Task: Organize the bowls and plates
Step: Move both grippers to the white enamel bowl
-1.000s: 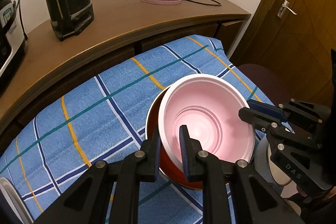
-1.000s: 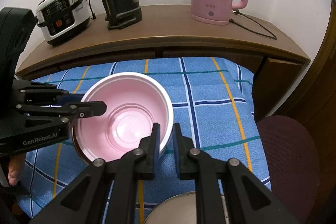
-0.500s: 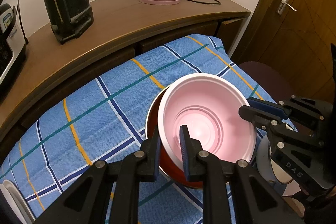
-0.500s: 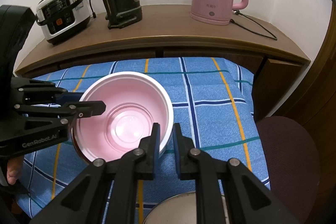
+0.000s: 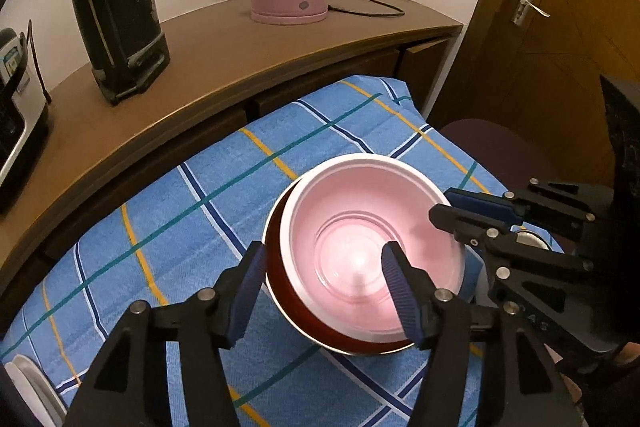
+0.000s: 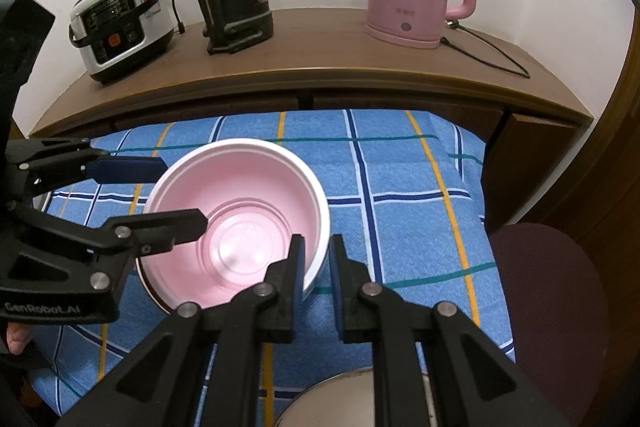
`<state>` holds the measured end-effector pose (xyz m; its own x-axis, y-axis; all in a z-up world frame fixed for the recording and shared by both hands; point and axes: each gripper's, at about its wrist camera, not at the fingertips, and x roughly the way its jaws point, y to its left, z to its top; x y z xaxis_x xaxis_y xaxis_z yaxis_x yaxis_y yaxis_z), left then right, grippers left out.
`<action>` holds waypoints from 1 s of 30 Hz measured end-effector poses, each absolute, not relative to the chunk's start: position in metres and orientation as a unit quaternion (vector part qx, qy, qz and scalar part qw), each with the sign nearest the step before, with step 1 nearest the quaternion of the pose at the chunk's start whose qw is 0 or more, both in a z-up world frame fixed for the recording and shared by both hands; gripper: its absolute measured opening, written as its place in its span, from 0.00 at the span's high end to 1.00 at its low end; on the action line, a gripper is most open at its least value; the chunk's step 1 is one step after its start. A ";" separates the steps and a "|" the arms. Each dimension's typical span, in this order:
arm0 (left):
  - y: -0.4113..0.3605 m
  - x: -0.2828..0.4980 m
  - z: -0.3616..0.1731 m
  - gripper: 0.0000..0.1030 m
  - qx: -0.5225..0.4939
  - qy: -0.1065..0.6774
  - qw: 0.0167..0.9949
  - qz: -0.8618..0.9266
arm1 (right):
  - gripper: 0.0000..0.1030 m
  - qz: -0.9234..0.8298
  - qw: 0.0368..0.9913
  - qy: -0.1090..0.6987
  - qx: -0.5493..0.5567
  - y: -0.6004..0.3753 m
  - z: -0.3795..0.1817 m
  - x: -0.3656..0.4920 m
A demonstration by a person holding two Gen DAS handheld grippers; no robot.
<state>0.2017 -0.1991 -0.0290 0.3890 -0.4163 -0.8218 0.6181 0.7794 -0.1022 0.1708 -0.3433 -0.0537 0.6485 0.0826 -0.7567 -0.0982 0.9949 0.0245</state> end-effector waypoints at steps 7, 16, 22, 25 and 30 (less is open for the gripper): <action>-0.195 0.208 -0.030 0.39 0.107 0.460 0.829 -0.301 | 0.66 0.060 0.917 0.395 0.009 -0.346 -0.046 0.166; -0.194 0.206 -0.027 0.31 0.107 0.454 0.833 -0.299 | 0.45 0.055 0.927 0.371 -0.001 -0.344 -0.030 0.150; -0.197 0.200 -0.023 0.31 0.104 0.449 0.834 -0.304 | 0.45 0.047 0.932 0.358 0.014 -0.355 -0.021 0.132; -0.199 0.191 -0.017 0.31 0.101 0.442 0.835 -0.311 | 0.45 0.035 0.937 0.348 0.020 -0.366 -0.017 0.114; -0.211 0.168 -0.011 0.31 0.110 0.426 0.833 -0.335 | 0.45 -0.001 0.937 0.347 0.034 -0.390 -0.020 0.086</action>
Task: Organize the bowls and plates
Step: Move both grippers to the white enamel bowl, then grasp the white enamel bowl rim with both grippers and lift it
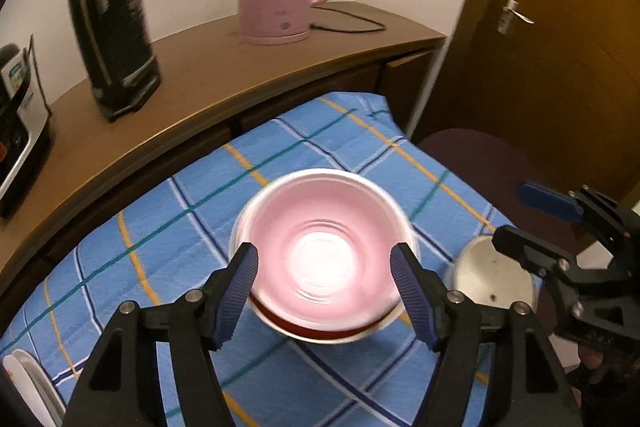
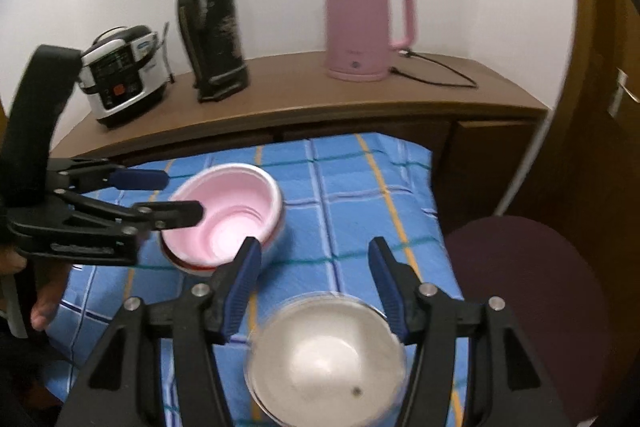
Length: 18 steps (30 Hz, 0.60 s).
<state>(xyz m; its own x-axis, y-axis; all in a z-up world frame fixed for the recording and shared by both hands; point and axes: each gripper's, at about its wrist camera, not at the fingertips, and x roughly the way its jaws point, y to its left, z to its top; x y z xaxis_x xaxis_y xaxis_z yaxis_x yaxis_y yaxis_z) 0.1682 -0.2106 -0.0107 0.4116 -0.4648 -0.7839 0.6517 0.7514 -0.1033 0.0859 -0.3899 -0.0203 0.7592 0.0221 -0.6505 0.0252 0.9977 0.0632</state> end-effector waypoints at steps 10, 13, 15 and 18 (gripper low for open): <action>-0.248 0.102 -0.017 0.31 0.133 0.413 0.799 -0.415 | 0.67 -0.046 0.921 0.379 0.078 -0.441 -0.051 0.038; -0.256 0.091 -0.024 0.44 0.144 0.416 0.788 -0.429 | 0.70 -0.041 0.918 0.384 0.087 -0.444 -0.058 0.033; -0.259 0.090 -0.030 0.50 0.146 0.423 0.784 -0.430 | 0.72 -0.034 0.918 0.385 0.089 -0.441 -0.060 0.032; -0.261 0.093 -0.038 0.52 0.137 0.430 0.783 -0.427 | 0.73 -0.022 0.917 0.389 0.088 -0.436 -0.065 0.032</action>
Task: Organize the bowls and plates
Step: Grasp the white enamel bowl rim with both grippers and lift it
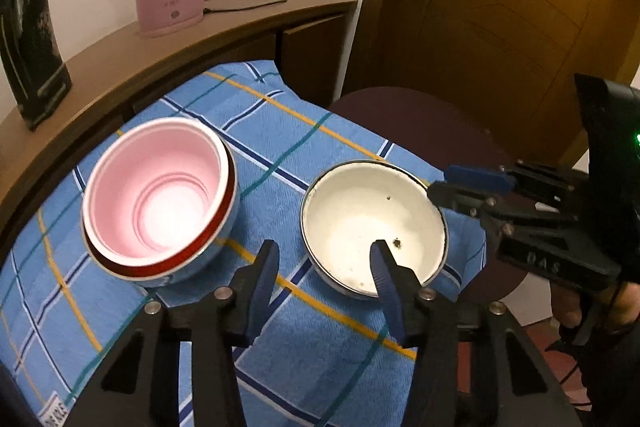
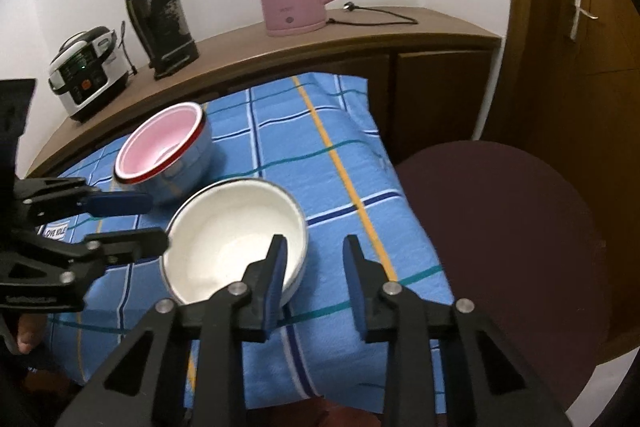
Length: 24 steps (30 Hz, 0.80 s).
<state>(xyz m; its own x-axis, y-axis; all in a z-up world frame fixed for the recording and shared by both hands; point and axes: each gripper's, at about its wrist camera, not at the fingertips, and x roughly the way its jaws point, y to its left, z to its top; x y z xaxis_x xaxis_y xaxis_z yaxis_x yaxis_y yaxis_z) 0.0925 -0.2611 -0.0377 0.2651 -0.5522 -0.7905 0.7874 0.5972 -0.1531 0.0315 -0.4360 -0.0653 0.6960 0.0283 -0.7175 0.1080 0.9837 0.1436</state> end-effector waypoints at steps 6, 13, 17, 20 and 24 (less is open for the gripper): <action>-0.267 0.087 -0.045 0.54 0.141 0.431 0.776 -0.437 | 0.82 -0.013 0.912 0.399 0.095 -0.431 -0.076 0.033; -0.272 0.084 -0.059 0.69 0.145 0.444 0.773 -0.429 | 0.89 -0.020 0.916 0.391 0.090 -0.428 -0.074 0.035; -0.266 0.087 -0.052 0.78 0.133 0.443 0.778 -0.426 | 0.90 -0.021 0.919 0.380 0.100 -0.428 -0.067 0.035; -0.263 0.085 -0.045 0.78 0.133 0.435 0.783 -0.423 | 0.89 -0.024 0.925 0.368 0.094 -0.425 -0.057 0.036; -0.259 0.087 -0.039 0.78 0.128 0.435 0.787 -0.418 | 0.89 -0.018 0.929 0.358 0.090 -0.421 -0.044 0.037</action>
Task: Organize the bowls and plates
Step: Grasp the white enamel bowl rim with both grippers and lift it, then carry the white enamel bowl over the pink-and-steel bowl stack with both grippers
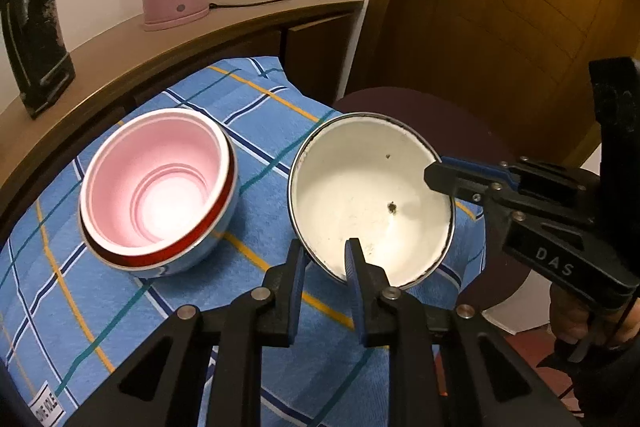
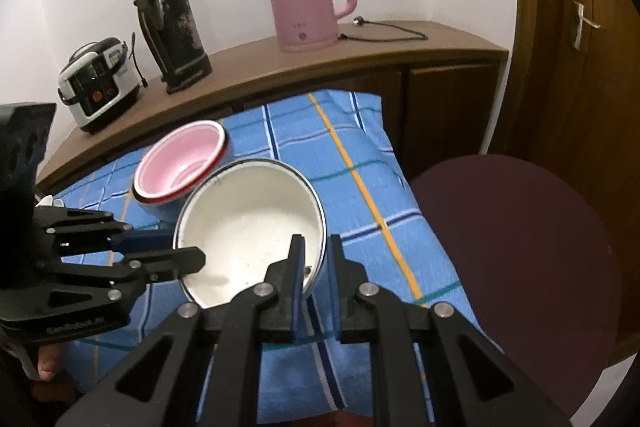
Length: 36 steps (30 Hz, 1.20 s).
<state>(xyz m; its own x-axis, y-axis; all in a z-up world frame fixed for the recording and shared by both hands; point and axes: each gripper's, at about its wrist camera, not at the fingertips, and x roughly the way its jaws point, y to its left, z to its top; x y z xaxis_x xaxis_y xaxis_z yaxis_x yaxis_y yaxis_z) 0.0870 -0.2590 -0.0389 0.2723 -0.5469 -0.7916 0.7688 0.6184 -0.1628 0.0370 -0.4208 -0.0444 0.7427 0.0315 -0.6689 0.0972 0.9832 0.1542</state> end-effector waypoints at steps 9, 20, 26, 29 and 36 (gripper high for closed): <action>-0.240 0.097 -0.013 0.78 0.101 0.429 0.798 -0.411 | 0.89 0.010 0.939 0.331 0.095 -0.410 -0.015 0.041; -0.203 0.123 0.024 0.78 0.059 0.402 0.827 -0.388 | 0.89 0.050 0.961 0.265 0.062 -0.373 0.043 0.061; -0.178 0.143 0.041 0.78 0.033 0.391 0.842 -0.371 | 0.89 0.066 0.959 0.270 0.061 -0.355 0.047 0.087; -0.169 0.152 0.041 0.78 0.024 0.392 0.844 -0.364 | 0.89 0.073 0.957 0.273 0.060 -0.349 0.047 0.097; -0.166 0.170 0.029 0.78 0.017 0.412 0.841 -0.351 | 0.90 0.083 0.951 0.289 0.076 -0.349 0.039 0.115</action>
